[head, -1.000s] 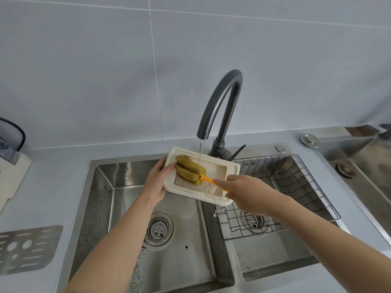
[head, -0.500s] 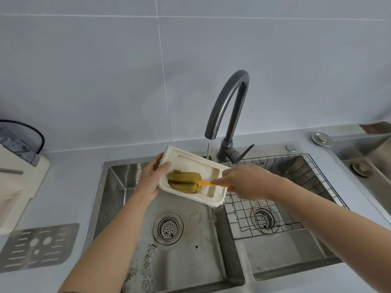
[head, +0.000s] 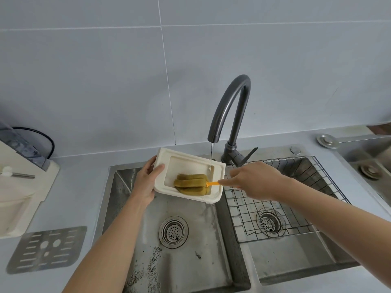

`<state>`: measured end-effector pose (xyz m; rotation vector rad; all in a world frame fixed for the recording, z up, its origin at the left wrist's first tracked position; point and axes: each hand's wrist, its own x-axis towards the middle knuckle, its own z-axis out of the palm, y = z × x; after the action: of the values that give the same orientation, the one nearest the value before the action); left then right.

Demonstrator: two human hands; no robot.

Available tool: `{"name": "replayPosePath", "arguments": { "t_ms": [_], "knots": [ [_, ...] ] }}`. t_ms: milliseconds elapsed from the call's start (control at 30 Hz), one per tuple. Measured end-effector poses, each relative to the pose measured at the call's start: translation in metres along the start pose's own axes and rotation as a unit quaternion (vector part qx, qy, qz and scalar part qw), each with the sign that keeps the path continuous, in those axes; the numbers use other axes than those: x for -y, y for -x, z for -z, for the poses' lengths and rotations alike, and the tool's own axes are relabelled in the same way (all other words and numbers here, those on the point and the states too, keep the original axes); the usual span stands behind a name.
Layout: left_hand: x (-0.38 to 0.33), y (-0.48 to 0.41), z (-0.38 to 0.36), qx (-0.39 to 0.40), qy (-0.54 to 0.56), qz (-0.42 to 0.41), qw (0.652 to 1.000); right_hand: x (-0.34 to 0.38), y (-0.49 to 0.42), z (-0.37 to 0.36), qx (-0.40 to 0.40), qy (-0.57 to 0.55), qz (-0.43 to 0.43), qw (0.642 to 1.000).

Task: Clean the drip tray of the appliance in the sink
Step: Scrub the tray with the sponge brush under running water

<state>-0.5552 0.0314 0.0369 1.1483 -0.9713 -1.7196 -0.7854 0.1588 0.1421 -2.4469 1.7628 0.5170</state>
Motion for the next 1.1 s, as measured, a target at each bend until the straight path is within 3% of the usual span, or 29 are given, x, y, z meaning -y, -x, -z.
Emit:
{"name": "replayPosePath", "arguments": {
  "t_ms": [667,1100],
  "knots": [
    [0.034,0.009,-0.008,-0.036,0.039,0.068,0.996,-0.018,0.046,-0.014,-0.023,-0.012,-0.093,0.995],
    [0.059,0.02,-0.046,0.03,0.041,0.128,0.991,-0.003,0.048,-0.017,0.006,0.018,-0.098,0.995]
  ]
}}
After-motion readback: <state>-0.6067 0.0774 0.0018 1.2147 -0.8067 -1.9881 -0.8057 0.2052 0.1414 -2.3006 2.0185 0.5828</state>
